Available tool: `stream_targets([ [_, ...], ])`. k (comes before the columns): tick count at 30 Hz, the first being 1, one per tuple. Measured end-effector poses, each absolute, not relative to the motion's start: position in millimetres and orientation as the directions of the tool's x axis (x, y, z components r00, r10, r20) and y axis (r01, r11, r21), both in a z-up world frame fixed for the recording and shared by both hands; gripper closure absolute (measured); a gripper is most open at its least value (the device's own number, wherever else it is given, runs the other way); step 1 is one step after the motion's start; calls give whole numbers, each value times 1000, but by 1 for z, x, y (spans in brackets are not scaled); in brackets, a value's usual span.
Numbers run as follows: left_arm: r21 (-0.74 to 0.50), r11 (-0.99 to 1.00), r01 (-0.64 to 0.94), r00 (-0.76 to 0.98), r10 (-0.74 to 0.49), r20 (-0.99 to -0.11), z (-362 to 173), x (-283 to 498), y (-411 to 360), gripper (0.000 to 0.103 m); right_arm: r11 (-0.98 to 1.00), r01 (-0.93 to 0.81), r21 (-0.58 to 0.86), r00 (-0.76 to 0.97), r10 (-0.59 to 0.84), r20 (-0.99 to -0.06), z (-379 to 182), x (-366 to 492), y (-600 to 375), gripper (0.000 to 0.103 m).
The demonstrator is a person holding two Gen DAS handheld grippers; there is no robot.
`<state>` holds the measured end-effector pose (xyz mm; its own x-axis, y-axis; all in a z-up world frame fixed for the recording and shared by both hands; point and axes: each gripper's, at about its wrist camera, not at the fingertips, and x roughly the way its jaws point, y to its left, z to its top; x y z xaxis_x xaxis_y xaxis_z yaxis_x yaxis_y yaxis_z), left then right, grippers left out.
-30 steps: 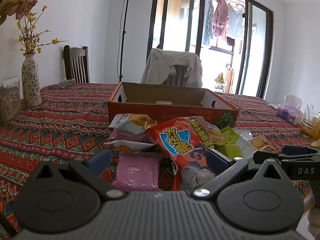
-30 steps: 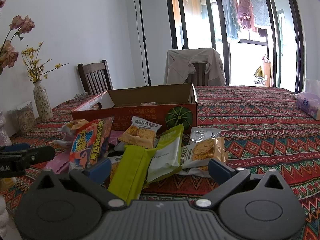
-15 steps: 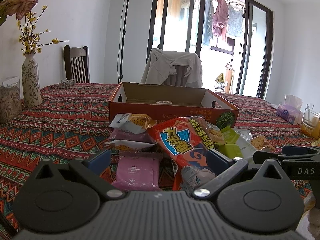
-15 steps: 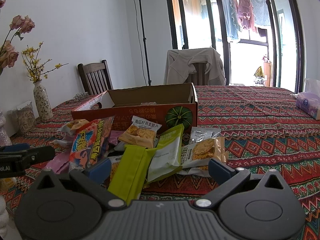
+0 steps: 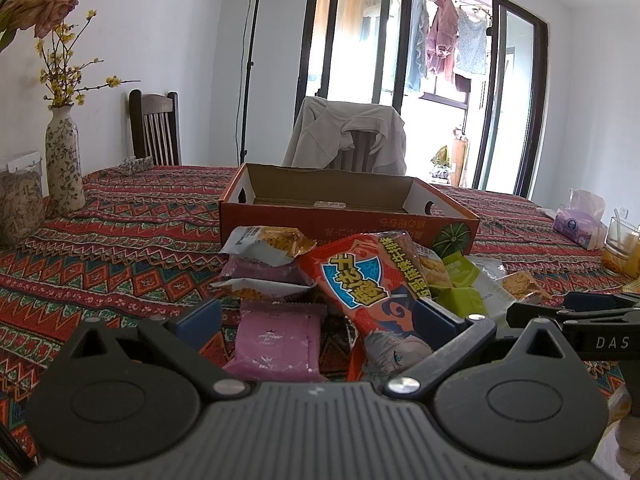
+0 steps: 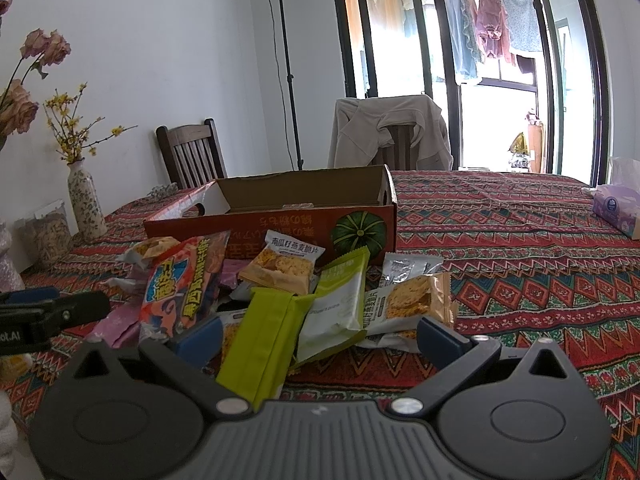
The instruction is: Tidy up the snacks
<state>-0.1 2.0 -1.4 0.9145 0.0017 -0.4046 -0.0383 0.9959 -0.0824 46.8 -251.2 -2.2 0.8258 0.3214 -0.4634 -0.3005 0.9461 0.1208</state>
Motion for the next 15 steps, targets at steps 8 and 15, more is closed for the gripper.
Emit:
stream_targets([
  [8, -94, 994, -54, 908, 10, -418, -2, -5, 6, 0, 943, -311, 122, 818, 330, -471, -5, 43, -247, 0],
  [15, -136, 988, -68, 902, 2, -432, -4, -4, 11, 0, 930, -355, 99, 800, 357, -482, -2, 42, -230, 21],
])
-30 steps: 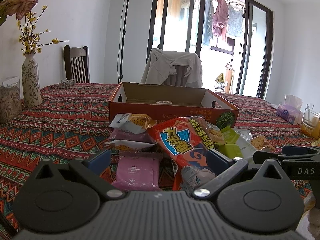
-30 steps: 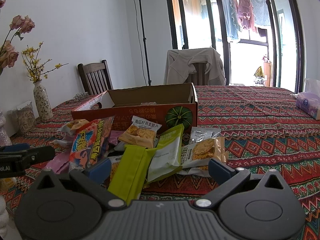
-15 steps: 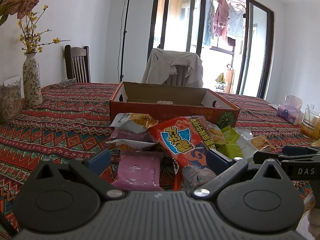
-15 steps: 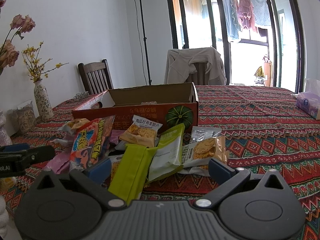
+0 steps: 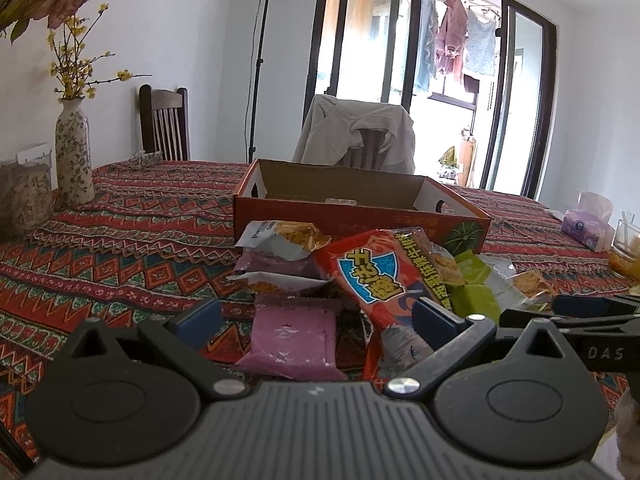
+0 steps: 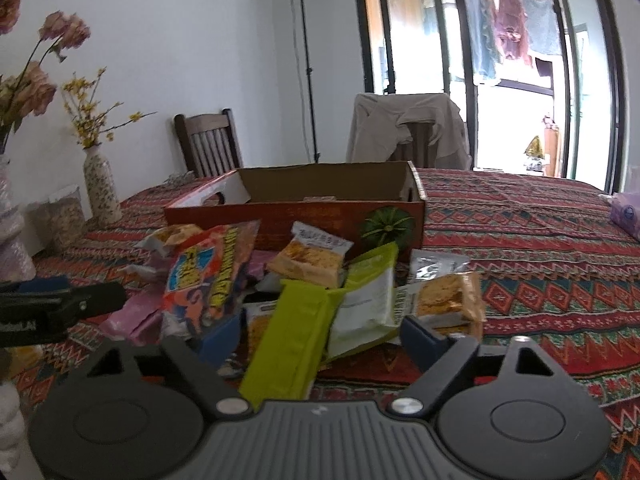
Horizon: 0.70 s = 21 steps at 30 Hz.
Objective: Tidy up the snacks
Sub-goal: 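Grasp the pink packet with the left gripper while the right gripper grasps the lime-green packet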
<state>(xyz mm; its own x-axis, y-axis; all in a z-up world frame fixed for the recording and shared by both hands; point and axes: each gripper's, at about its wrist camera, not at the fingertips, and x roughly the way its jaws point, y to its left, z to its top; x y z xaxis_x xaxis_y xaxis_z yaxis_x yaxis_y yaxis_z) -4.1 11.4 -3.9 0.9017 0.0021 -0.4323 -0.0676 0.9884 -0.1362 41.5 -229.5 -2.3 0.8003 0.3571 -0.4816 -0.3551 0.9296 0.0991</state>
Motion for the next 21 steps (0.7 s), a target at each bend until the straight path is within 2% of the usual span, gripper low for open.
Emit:
stream_targets([
  [2, -135, 988, -69, 898, 3, -439, -5, -4, 12, 0, 926, -364, 98, 797, 364, -481, -2, 42, -225, 31],
  [4, -127, 989, -69, 904, 8, -427, -6, -5, 13, 0, 922, -373, 103, 794, 374, -480, -1, 43, -222, 47],
  [15, -124, 989, -75, 901, 14, -434, -10, -5, 23, 0, 928, -366, 69, 738, 334, -586, -17, 60, -198, 58],
  [21, -126, 988, -92, 895, 27, -445, -13, -4, 29, 0, 935, -348, 69, 741, 320, -590, -22, 60, -202, 64],
])
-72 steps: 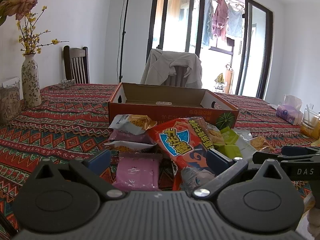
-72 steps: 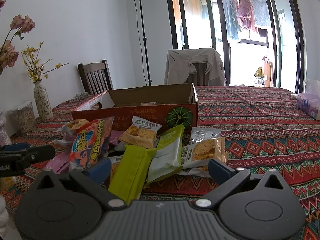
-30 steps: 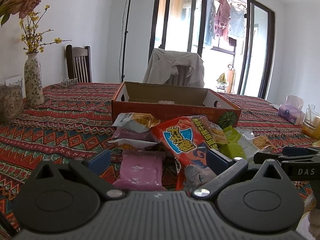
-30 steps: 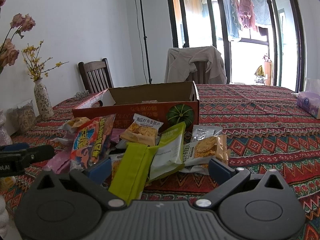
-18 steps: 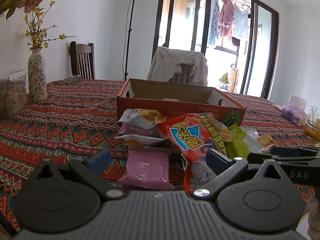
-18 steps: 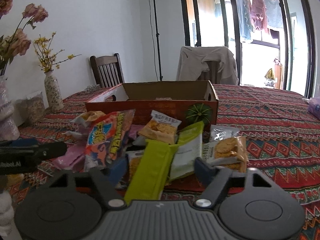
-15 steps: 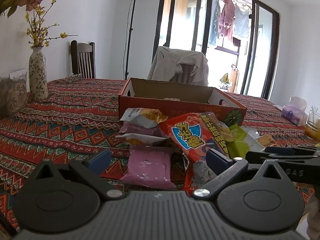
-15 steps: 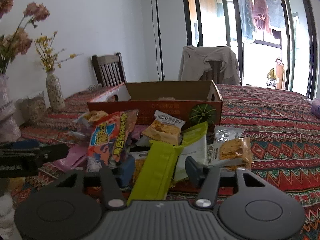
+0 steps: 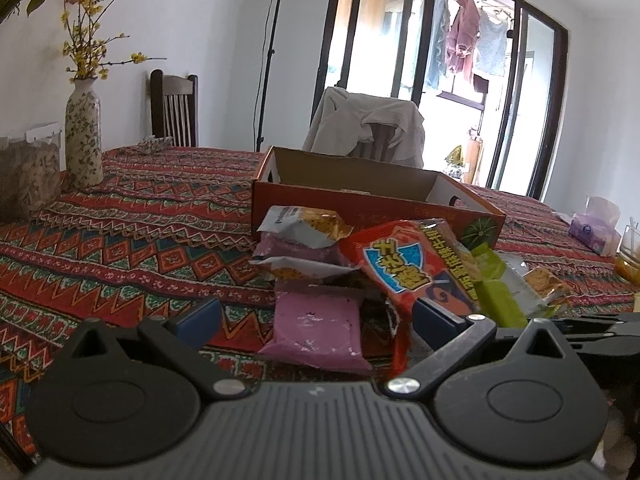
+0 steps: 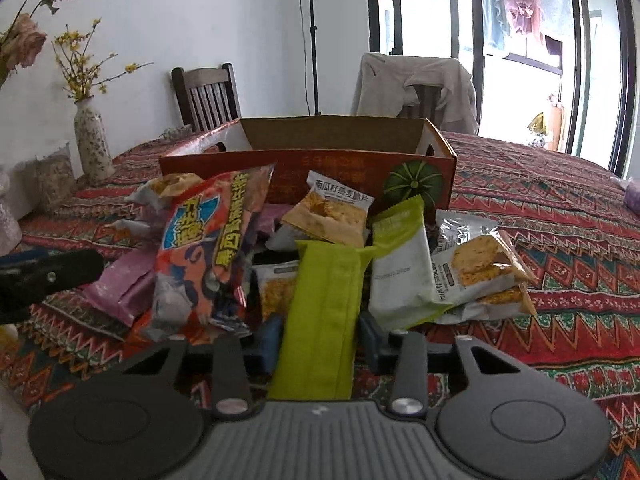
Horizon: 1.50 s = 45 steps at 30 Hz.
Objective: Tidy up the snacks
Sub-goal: 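Grasp the pink packet with the left gripper while the right gripper grasps the lime-green packet, then carry the pink packet and lime-green packet over the cardboard box with both grippers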
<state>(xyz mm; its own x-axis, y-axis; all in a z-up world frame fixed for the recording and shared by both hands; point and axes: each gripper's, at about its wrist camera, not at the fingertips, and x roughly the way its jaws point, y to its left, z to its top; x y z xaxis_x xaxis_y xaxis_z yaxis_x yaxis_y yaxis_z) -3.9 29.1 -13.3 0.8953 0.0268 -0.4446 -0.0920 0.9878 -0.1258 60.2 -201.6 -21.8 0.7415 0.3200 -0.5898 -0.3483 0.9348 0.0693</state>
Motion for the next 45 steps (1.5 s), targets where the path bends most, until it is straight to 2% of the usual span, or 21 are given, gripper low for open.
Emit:
stream_targets([
  [5, -123, 986, -110, 886, 41, -462, -16, 2, 33, 0, 940, -335, 71, 766, 316, -560, -15, 57, -210, 67],
  [10, -117, 987, -106, 864, 33, -502, -19, 10, 31, 0, 943, -330, 34, 817, 304, -490, -3, 48, -218, 67],
  [16, -79, 987, -141, 832, 75, -550, -31, 32, 24, 0, 951, -305, 49, 837, 292, -463, 3, 50, -229, 67],
  [22, -40, 984, -171, 788, 112, -606, -38, 58, 21, 19, 951, -300, 68, 838, 297, -458, 0, 50, -236, 67],
  [24, -29, 986, -167, 780, 114, -616, -39, 64, 20, 20, 951, -300, 74, 838, 300, -456, -1, 50, -237, 67],
  [27, -5, 987, -159, 772, 121, -624, -39, 69, 16, 27, 950, -301, 80, 837, 304, -455, -2, 50, -238, 67],
  [29, -13, 990, -143, 778, 104, -620, -38, 67, 14, 40, 951, -298, 84, 837, 303, -456, -3, 50, -239, 67],
  [45, -48, 993, -107, 821, 61, -568, -25, 21, 15, 40, 948, -301, 102, 843, 314, -437, -2, 43, -244, 67],
])
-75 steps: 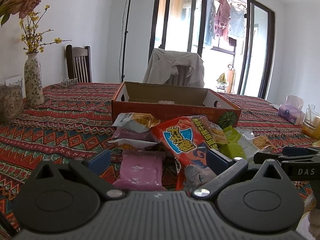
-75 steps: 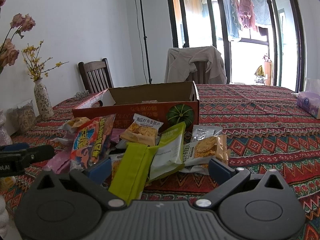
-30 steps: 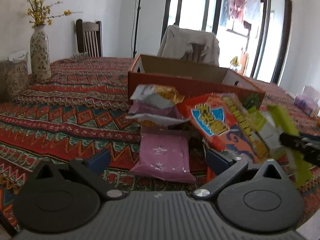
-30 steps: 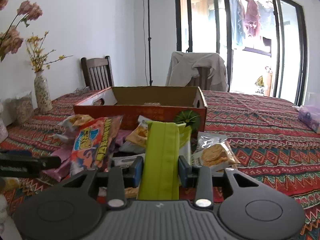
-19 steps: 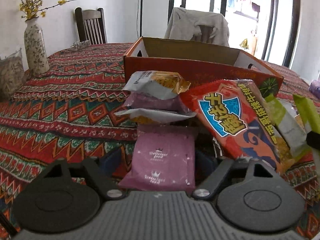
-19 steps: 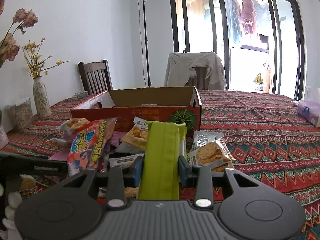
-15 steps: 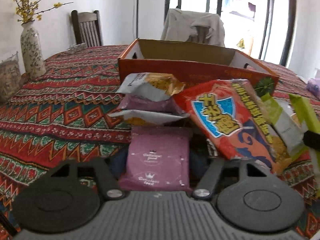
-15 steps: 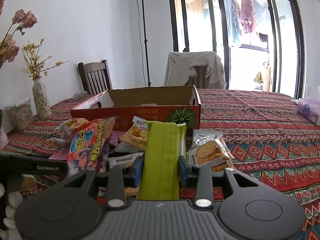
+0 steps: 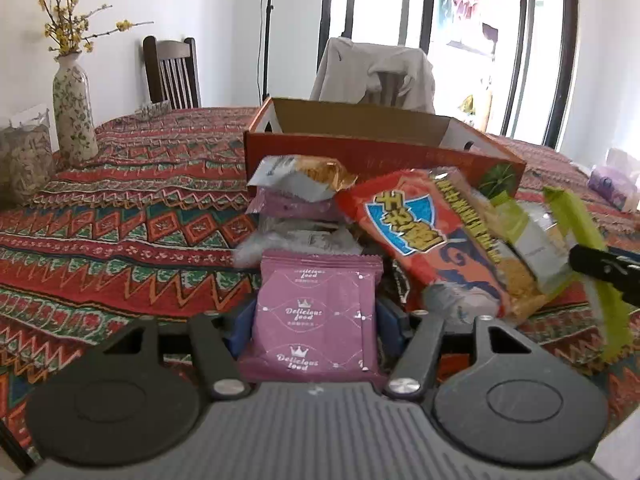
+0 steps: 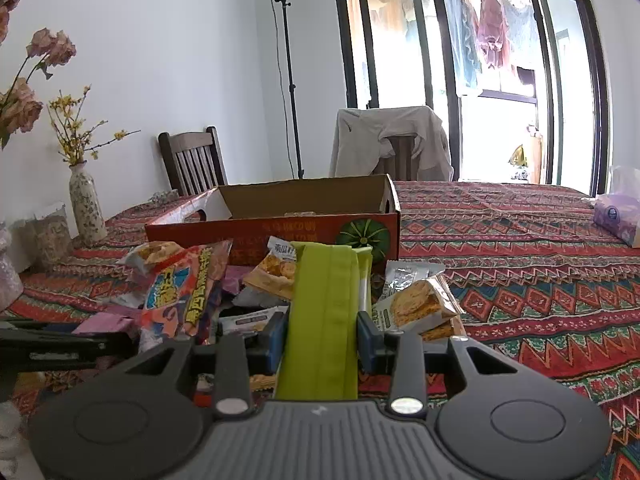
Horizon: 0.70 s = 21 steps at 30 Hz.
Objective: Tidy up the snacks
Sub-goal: 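Carry the pink packet and lime-green packet over the cardboard box with both grippers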
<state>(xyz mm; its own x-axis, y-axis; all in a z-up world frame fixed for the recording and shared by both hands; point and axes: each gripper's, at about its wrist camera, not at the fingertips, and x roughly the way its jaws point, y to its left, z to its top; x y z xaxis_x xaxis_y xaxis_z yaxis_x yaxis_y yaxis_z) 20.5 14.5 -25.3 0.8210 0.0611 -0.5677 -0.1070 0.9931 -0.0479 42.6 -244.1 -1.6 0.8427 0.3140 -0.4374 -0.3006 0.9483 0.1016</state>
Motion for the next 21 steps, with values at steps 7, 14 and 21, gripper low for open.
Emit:
stream_targets([
  [7, -64, 994, -87, 869, 44, -493, -1, 1, 14, 40, 950, -295, 101, 851, 309, -424, 2, 40, -248, 67],
  [14, -60, 996, -72, 905, 40, -424, 24, 15, 12, 40, 950, -297, 99, 869, 311, -385, 17, 53, -244, 67],
  [21, -68, 996, -56, 933, 28, -358, 50, 48, 10, 40, 952, -295, 85, 896, 307, -320, 45, 84, -233, 67],
])
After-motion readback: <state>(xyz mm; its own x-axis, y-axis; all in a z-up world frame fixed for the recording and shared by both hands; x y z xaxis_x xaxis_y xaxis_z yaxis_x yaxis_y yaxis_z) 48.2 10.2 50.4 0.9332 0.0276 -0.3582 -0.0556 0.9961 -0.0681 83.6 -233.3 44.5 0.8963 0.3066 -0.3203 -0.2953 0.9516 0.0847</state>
